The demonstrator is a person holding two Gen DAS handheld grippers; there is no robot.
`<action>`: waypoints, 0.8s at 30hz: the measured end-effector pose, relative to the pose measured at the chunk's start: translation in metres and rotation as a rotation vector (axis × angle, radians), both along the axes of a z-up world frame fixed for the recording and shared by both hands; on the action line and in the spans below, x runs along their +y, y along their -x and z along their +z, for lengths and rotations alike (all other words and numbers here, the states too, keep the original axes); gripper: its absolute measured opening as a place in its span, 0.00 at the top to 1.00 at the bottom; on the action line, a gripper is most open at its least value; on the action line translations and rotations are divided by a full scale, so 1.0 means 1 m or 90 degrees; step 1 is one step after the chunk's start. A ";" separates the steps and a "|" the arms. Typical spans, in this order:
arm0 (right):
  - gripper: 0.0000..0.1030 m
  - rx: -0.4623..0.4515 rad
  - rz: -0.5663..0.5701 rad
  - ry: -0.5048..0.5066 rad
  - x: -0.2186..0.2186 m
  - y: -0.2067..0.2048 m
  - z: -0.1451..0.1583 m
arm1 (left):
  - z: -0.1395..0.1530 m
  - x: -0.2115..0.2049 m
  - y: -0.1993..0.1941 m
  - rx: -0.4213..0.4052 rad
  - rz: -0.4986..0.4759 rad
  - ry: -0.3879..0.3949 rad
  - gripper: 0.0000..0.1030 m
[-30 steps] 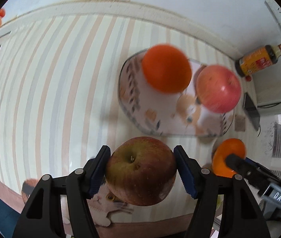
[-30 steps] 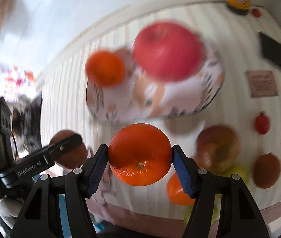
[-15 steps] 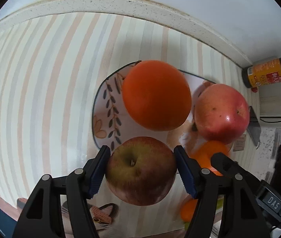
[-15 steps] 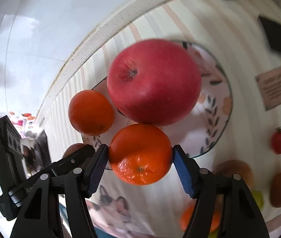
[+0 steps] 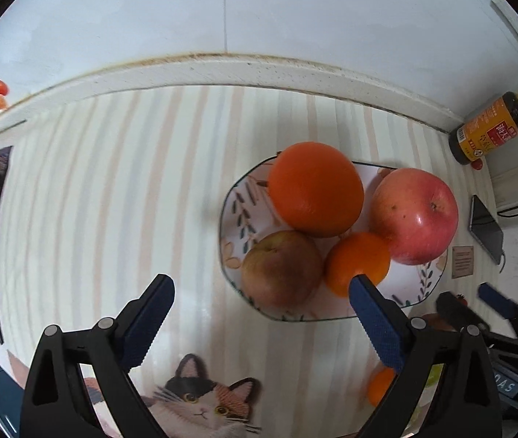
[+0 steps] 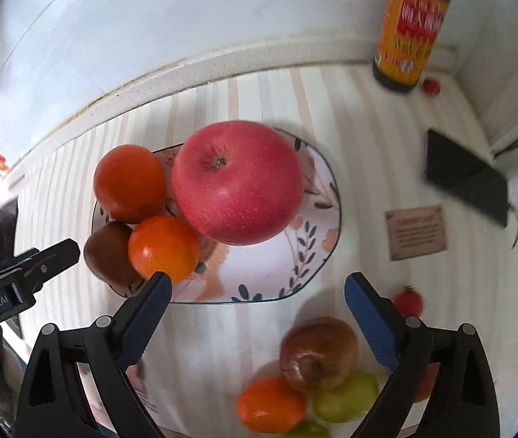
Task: Organize fruits
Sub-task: 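Carry the brown apple with the left tool while the right tool carries the tangerine onto the plate, then grasp a tangerine with the left tool while the right tool grasps a green apple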
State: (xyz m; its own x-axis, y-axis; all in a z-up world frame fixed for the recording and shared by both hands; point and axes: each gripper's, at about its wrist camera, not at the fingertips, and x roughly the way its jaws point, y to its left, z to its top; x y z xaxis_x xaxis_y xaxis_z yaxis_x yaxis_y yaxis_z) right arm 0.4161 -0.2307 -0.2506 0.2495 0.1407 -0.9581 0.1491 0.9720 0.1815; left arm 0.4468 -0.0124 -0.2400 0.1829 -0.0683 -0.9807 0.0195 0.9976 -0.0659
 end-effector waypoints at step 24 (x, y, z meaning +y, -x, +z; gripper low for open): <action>0.03 -0.141 0.041 0.046 0.025 0.109 0.112 | 0.099 0.000 0.106 -0.131 -0.025 -0.003 0.05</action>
State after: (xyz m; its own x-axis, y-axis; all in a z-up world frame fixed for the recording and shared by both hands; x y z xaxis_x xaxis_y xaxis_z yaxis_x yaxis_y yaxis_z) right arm 0.3070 -0.2056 -0.1385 0.4475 0.0962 -0.8891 0.0510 0.9898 0.1328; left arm 0.3410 -0.0127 -0.1405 0.3771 -0.0742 -0.9232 0.0704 0.9962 -0.0514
